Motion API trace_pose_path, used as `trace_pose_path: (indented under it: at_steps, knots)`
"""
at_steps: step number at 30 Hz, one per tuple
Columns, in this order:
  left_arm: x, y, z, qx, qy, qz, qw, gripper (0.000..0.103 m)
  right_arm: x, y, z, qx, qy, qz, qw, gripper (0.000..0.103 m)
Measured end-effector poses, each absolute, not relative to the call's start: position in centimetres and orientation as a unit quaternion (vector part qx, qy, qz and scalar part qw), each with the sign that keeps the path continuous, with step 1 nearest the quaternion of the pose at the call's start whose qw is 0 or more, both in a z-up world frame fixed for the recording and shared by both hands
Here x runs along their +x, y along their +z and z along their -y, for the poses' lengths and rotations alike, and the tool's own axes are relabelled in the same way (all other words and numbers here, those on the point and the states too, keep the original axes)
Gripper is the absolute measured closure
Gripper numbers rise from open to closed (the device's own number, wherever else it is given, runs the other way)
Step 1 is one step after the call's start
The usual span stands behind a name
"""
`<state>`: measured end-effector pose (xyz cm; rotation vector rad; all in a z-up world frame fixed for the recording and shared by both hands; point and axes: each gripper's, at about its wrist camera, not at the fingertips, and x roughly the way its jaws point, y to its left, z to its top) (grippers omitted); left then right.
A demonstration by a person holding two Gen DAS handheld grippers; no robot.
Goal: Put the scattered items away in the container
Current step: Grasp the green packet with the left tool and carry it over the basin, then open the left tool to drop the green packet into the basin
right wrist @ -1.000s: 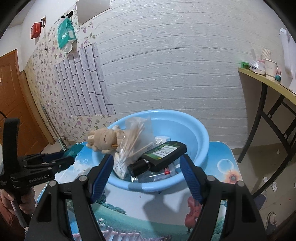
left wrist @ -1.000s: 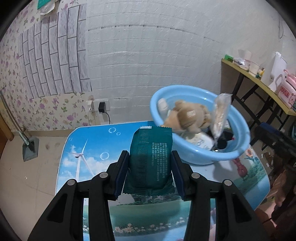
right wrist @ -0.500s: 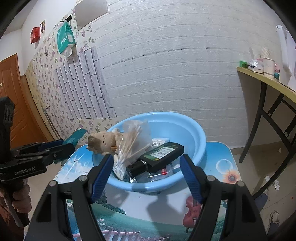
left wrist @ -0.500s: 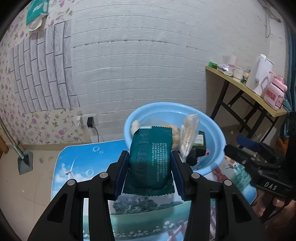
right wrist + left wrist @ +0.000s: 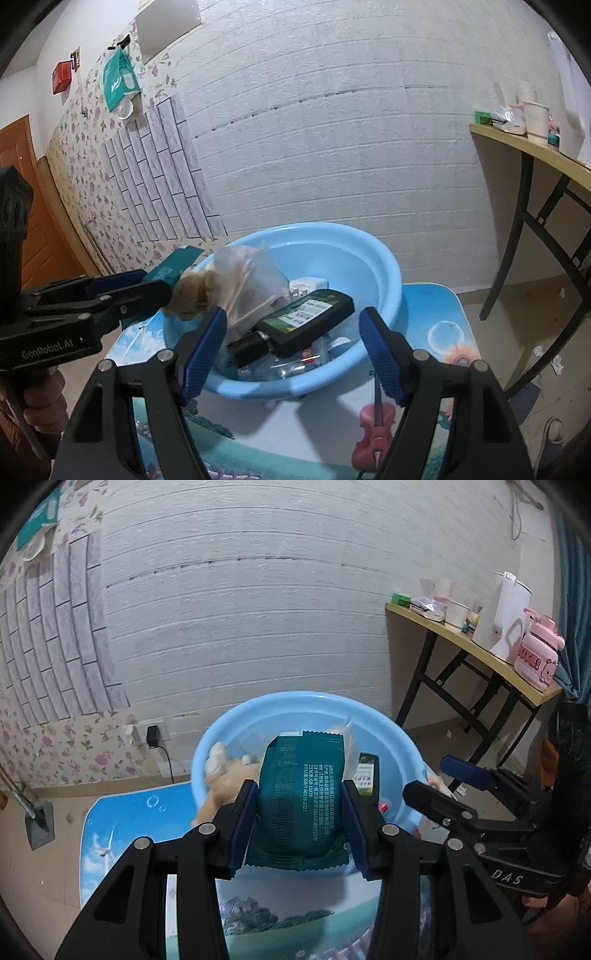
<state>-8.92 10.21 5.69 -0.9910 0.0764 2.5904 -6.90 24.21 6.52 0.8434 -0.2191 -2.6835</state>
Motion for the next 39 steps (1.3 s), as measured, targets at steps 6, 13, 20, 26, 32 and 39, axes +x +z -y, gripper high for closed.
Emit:
trace_pose_path:
  at_steps: [6,13,20,26,32,39]
  knots:
    - [-10.7,5.3,-11.9,-0.351,0.916,-0.039,0.188,0.058,-8.5,6.0,-25.2,0.298,-0.939,0.082,0.152,0.029]
    - [-12.8,4.3,-13.2,-0.36,0.913,-0.042,0.187,0.058,-9.7,5.6,-25.7,0.297,-0.94,0.082,0.147,0.029]
    - [-12.9,3.3,-13.6,-0.364,0.912,-0.04,0.186,0.057,-10.2,4.9,-25.9,0.305,-0.937,0.085,0.145,0.029]
    - [-12.5,3.3,-13.0,-0.364,0.912,-0.032,0.188,0.056,-10.2,4.5,-25.4,0.312,-0.935,0.08,0.149,0.029]
    - [-11.5,3.8,-12.5,-0.359,0.914,-0.033,0.188,0.054,-9.6,4.9,-25.2,0.308,-0.937,0.075,0.148,0.029]
    - [-10.4,4.6,-11.2,-0.349,0.92,-0.022,0.178,0.046,-8.6,5.6,-24.6,0.305,-0.938,0.068,0.152,0.029]
